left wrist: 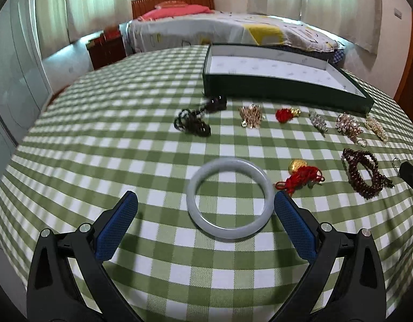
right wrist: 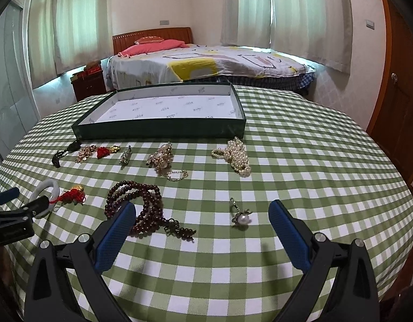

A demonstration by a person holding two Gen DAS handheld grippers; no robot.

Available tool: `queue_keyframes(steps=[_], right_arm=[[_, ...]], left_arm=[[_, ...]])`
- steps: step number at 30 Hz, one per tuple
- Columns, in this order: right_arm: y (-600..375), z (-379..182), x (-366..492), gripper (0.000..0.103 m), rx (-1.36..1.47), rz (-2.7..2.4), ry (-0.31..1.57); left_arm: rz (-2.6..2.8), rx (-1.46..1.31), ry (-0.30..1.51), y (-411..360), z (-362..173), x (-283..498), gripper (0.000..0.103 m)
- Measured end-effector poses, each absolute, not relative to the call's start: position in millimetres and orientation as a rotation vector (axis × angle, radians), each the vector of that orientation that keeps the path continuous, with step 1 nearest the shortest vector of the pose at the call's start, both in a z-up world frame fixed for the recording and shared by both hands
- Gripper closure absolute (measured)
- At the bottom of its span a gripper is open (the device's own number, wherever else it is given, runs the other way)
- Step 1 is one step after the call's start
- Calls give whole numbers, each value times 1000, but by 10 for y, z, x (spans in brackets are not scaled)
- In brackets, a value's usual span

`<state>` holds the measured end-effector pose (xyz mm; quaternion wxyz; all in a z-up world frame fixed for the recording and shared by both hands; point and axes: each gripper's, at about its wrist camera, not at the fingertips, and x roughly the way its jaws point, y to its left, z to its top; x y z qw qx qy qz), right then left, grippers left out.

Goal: Organize jewelry
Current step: 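Grasp the white jade bangle with the left tool while the right tool grasps the pearl ring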

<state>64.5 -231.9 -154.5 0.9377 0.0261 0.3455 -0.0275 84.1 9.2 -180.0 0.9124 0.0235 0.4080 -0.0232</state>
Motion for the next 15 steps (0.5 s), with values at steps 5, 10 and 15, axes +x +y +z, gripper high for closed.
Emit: queue_keyframes(steps=[5,10,15], right_arm=[[-2327,-1586,684,6,61,-51,721],[-2305,-1583,702,6,65,-37,727],[-2231,-1563,746,7,56,-5,733]], left_arm=[[-62,27,855,111,-1890,939,4],[-77,39,847,110,-1909,1052,3],[-83,37,849,113,-1910,1055,7]])
